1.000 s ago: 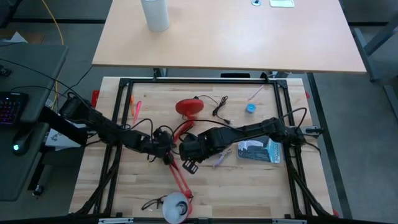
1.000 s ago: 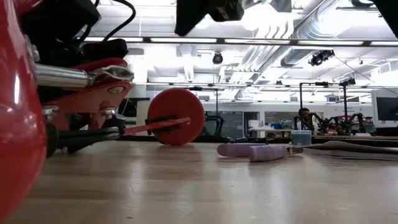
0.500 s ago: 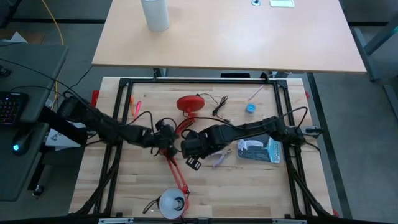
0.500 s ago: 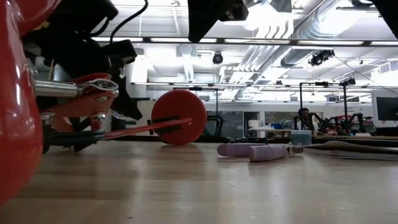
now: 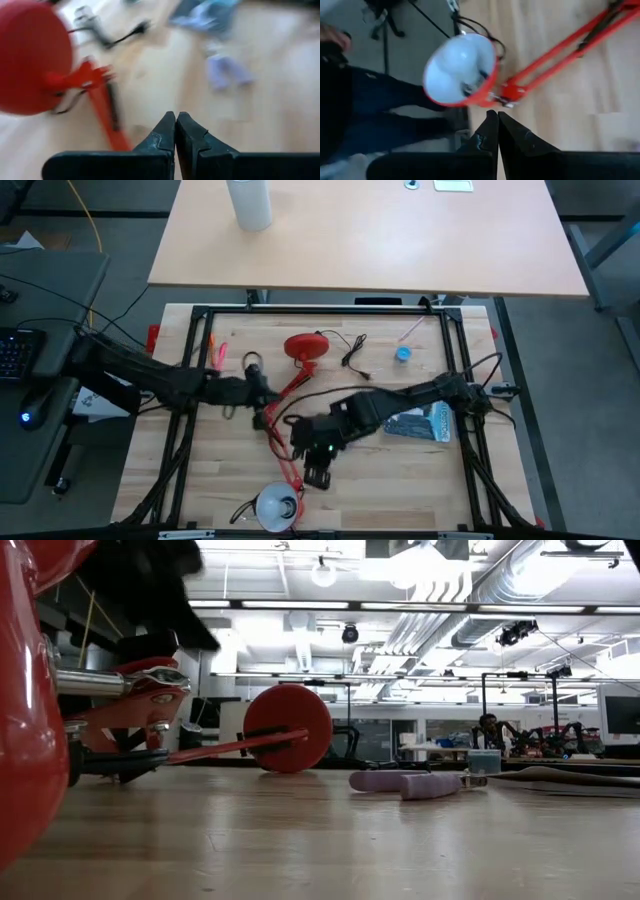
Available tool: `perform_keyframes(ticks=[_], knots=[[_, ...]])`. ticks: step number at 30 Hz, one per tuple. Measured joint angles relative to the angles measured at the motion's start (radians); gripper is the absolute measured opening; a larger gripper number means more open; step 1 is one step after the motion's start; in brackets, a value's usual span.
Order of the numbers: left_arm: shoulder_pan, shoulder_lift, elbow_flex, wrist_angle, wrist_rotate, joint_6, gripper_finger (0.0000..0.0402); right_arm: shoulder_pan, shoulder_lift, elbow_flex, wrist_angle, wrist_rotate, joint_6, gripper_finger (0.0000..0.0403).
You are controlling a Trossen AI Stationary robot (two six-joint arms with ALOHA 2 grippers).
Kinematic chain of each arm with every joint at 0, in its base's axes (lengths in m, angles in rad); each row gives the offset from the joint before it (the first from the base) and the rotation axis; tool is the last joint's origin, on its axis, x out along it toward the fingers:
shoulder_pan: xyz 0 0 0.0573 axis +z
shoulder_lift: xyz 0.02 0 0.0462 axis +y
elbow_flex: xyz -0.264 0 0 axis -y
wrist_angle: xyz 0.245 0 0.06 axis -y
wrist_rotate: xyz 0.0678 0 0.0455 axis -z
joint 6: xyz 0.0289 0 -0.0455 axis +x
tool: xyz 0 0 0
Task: Screw lightbulb
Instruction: Insert the lightbulb into the desk lamp
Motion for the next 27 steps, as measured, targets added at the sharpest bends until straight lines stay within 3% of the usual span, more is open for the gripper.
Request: perform_keyframes(ticks=[4, 8, 11, 14, 16, 19, 24, 27], knots=[[-0.126, -0.136, 0.001, -0.099, 0.027, -0.062, 0.0, 0.084, 0.005, -0.041, 0.029, 0.013, 0.165, 0.0], [-0.258, -0.167, 0.001, -0.246, -0.031, -0.119, 0.0, 0.207, 0.006, -0.098, 0.095, 0.051, 0.356, 0.0], [-0.322, -0.124, 0.001, -0.317, -0.064, -0.169, 0.0, 0.286, 0.006, -0.201, 0.229, 0.159, 0.568, 0.0], [-0.353, -0.062, 0.0, -0.31, -0.072, -0.222, 0.0, 0.344, 0.008, -0.341, 0.482, 0.331, 0.779, 0.0], [-0.367, -0.007, 0.0, -0.304, -0.066, -0.259, 0.0, 0.368, 0.016, -0.432, 0.661, 0.444, 0.87, 0.0], [-0.384, 0.082, 0.0, -0.3, -0.04, -0.288, 0.0, 0.379, 0.051, -0.497, 0.774, 0.578, 0.924, 0.0], [-0.403, 0.217, 0.0, -0.266, 0.063, -0.305, 0.0, 0.377, 0.112, -0.479, 0.814, 0.642, 0.93, 0.0], [-0.418, 0.276, 0.0, -0.267, 0.069, -0.31, 0.0, 0.377, 0.144, -0.451, 0.808, 0.647, 0.932, 0.0]])
